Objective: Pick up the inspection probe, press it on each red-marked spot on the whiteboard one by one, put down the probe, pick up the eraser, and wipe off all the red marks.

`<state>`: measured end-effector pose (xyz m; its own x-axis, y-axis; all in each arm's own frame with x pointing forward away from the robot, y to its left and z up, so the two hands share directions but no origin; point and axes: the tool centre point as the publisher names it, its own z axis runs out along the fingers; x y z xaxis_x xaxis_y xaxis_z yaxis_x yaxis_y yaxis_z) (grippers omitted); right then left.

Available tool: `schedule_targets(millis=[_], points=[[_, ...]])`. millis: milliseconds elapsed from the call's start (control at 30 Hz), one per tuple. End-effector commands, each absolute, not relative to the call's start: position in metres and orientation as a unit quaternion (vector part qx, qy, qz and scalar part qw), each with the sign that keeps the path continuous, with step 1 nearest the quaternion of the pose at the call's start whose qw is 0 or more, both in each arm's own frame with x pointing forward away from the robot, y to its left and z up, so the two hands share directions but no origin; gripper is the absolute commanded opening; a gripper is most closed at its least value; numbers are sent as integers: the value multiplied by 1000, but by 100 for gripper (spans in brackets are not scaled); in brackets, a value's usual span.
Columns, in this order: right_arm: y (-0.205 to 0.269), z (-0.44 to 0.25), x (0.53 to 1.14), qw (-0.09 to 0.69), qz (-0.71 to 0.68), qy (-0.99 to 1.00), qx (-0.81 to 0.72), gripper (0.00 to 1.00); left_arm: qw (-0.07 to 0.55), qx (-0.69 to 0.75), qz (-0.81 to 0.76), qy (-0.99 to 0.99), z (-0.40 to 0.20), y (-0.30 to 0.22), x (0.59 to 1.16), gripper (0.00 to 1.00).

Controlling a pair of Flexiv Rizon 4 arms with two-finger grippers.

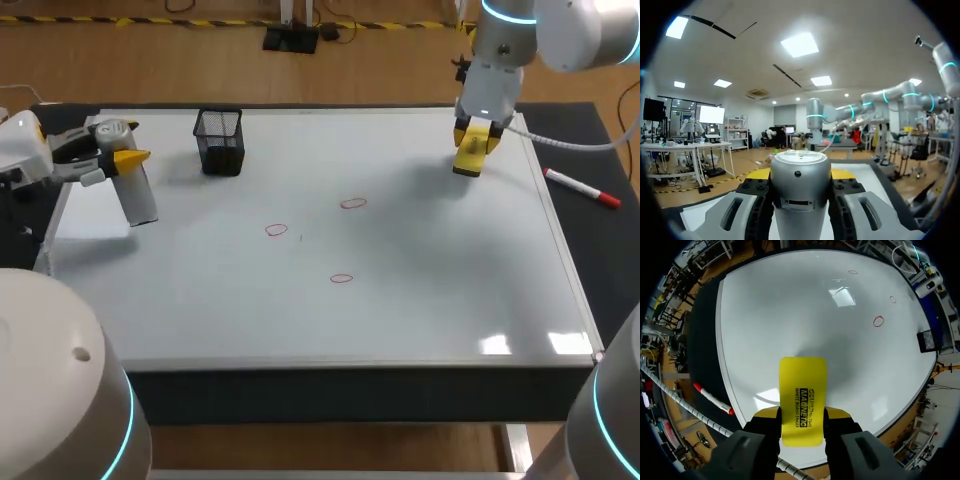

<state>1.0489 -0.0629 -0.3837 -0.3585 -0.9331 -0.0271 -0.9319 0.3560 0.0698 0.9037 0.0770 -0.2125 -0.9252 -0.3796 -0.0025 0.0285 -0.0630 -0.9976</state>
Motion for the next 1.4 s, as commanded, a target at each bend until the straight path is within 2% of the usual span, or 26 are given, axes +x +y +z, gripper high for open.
schedule_targets(millis=[33, 900, 1400], points=[[-50, -384, 1038, 20, -21, -817, 576, 0, 144, -132, -717, 669, -211, 77, 902, 0], [128, -378, 933, 3, -12, -715, 699, 0, 144, -132, -717, 669, -211, 77, 902, 0], [233, -389, 911, 2, -31, -681, 732, 0, 144, -132, -717, 669, -211, 77, 902, 0]])
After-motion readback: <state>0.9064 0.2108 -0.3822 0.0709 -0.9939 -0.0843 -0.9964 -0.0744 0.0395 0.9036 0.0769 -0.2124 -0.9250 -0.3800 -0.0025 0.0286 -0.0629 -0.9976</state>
